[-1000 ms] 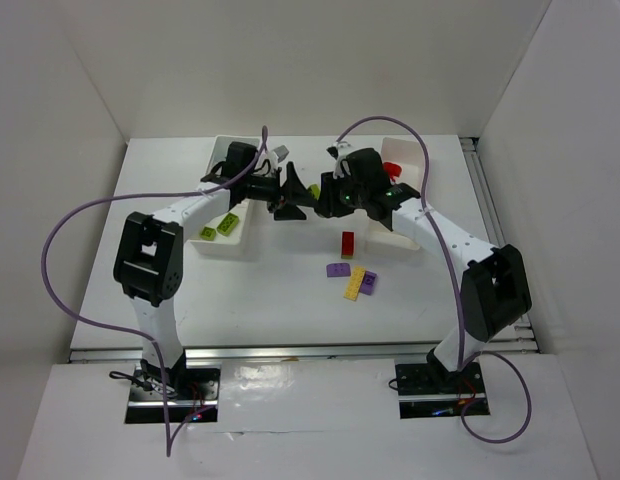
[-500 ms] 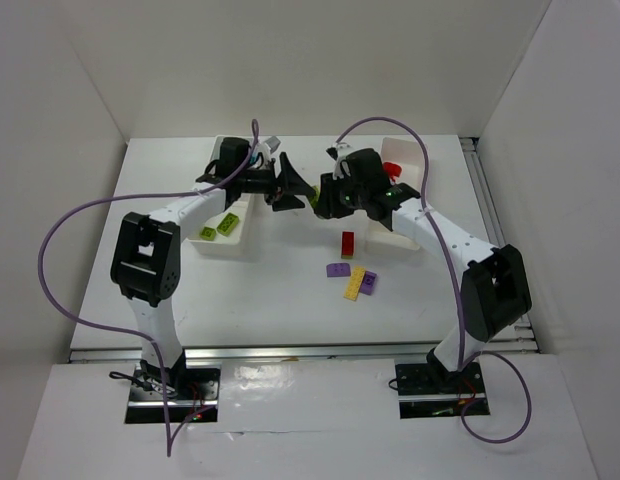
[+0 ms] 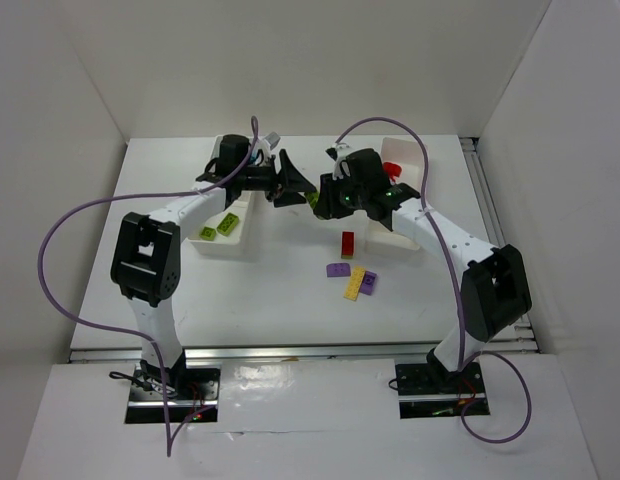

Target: Sort the legos into containers by color

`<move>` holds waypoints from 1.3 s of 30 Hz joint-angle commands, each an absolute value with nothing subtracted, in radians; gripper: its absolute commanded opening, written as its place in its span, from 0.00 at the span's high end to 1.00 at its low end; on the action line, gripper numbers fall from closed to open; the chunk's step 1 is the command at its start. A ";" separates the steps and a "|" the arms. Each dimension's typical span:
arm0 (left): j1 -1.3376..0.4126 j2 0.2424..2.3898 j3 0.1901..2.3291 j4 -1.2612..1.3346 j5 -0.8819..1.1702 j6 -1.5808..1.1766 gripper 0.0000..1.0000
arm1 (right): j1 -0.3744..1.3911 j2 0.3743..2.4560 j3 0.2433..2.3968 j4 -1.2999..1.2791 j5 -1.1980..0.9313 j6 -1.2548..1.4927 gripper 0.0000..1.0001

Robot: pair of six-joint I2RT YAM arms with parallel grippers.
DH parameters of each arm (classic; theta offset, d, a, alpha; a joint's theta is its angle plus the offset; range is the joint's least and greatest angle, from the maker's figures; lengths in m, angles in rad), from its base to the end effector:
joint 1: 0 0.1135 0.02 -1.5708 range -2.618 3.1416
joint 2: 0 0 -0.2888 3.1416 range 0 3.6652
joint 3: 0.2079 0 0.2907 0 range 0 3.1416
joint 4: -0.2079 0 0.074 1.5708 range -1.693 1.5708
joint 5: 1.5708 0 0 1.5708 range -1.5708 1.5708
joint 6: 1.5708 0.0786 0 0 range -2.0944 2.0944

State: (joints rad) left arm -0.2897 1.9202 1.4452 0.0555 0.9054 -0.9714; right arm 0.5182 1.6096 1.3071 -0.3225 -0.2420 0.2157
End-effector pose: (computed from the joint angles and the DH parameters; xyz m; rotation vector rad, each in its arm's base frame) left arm 0.4722 -0.2053 0.2582 -0.0785 2.2350 -1.6539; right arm 0.3751 0.2355 0.2867 -0.4780 2.2061 0.6692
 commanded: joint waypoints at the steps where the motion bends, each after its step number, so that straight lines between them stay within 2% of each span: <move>1: -0.290 1.921 1.482 0.086 0.925 -0.956 0.25 | 0.525 1.574 1.318 -0.321 -0.249 0.216 0.90; 4: -0.308 1.940 1.493 0.086 0.934 -0.956 0.27 | 0.534 1.574 1.327 -0.321 -0.249 0.216 0.90; 8: -0.308 1.950 1.502 0.095 0.934 -0.965 0.38 | 0.534 1.574 1.327 -0.321 -0.249 0.216 0.90; 12: -0.318 1.959 1.537 0.065 0.934 -0.956 0.39 | 0.534 1.583 1.327 -0.331 -0.249 0.216 0.90; 14: -0.318 1.959 1.537 0.054 0.934 -0.946 0.48 | 0.534 1.583 1.327 -0.331 -0.238 0.216 0.90; 16: -0.318 1.959 1.537 0.045 0.934 -0.946 0.61 | 0.534 1.583 1.327 -0.331 -0.238 0.216 0.90; 17: -0.318 1.959 1.537 0.044 0.925 -0.946 0.75 | 0.534 1.583 1.327 -0.331 -0.238 0.216 0.89; 18: -0.318 1.959 1.548 0.028 0.925 -0.933 0.83 | 0.534 1.583 1.327 -0.331 -0.226 0.216 0.85; 19: -0.318 1.959 1.548 0.003 0.925 -0.924 0.90 | 0.534 1.583 1.327 -0.331 -0.225 0.216 0.76; 20: -0.308 1.959 1.560 -0.012 0.925 -0.904 0.98 | 0.534 1.583 1.338 -0.342 -0.225 0.216 0.44; 21: -0.308 1.970 1.575 -0.029 0.937 -0.893 1.00 | 0.534 1.583 1.347 -0.357 -0.216 0.216 0.29; 22: -0.296 1.970 1.575 -0.038 0.949 -0.882 1.00 | 0.534 1.572 1.347 -0.367 -0.216 0.216 0.20; 23: -0.278 1.970 1.575 -0.038 0.989 -0.862 1.00 | 0.534 1.572 1.361 -0.367 -0.216 0.225 0.15; 24: -0.267 1.983 1.575 -0.038 1.018 -0.862 1.00 | 0.520 1.563 1.361 -0.376 -0.238 0.225 0.13; 27: -0.236 2.008 1.575 0.003 1.147 -0.851 1.00 | 0.463 1.516 1.352 -0.361 -0.342 0.245 0.19; 28: -0.224 2.008 1.575 0.003 1.172 -0.839 1.00 | 0.424 1.506 1.338 -0.336 -0.427 0.245 0.22; 32: -0.215 2.017 1.618 -0.058 1.259 -0.750 1.00 | 0.344 1.496 1.325 -0.270 -0.636 0.296 0.25; 37: -0.215 2.029 1.657 -0.083 1.368 -0.689 1.00 | 0.313 1.572 1.334 -0.170 -0.820 0.382 0.27; 39: -0.215 2.029 1.657 -0.049 1.409 -0.689 1.00 | 0.313 1.607 1.345 -0.137 -0.894 0.406 0.21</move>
State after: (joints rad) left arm -0.2089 2.0277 1.6253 -0.0845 1.2747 -0.7460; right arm 0.3122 1.5604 1.3155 -0.2409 -0.7132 0.3485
